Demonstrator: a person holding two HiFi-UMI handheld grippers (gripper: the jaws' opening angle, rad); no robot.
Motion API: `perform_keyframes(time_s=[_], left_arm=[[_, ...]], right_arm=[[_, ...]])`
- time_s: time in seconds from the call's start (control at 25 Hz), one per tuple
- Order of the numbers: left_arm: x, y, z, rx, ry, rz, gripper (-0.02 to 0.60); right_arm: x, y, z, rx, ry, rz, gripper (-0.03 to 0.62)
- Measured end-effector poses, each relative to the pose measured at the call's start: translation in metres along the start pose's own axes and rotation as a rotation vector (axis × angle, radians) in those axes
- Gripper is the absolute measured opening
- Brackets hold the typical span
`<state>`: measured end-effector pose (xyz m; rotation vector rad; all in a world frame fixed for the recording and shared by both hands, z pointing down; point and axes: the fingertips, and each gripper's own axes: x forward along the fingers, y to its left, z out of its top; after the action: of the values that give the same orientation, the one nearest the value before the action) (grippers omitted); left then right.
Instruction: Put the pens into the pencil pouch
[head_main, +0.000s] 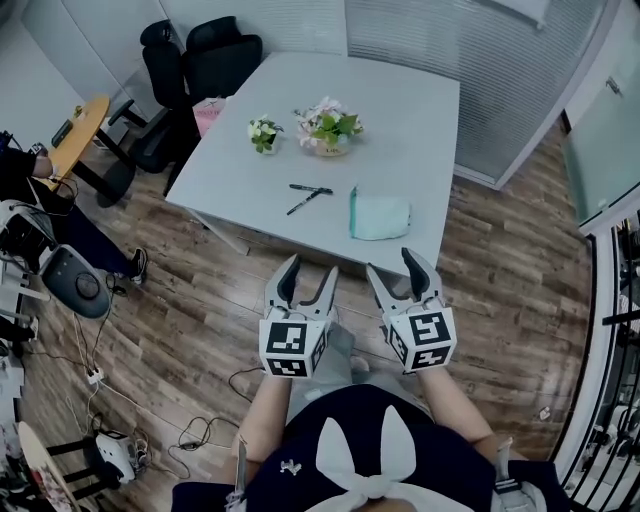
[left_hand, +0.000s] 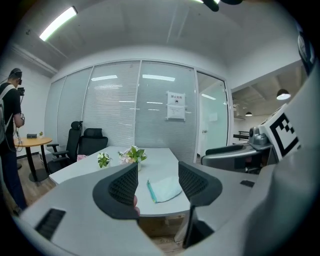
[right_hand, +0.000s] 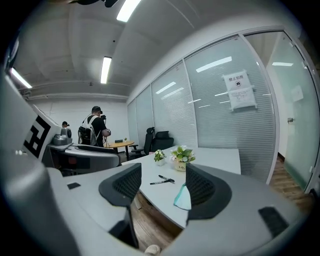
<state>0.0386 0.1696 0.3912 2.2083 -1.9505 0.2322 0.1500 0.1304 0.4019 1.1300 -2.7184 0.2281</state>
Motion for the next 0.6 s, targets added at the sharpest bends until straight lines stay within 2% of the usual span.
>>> perform_keyframes(time_s=[0.4,0.6], left_arm=[[0.061,0.053,0.005,0.011,0.051,-0.006,0.242],[0.088,0.078,0.002,-0.03,0.085,-0.023,0.242]], right_arm=[[0.078,-0.026,-0.013,0.015,0.094,-0.02,0.253],[0.115,-0.034,-0.028,0.039,0.15,-0.025,0.252]])
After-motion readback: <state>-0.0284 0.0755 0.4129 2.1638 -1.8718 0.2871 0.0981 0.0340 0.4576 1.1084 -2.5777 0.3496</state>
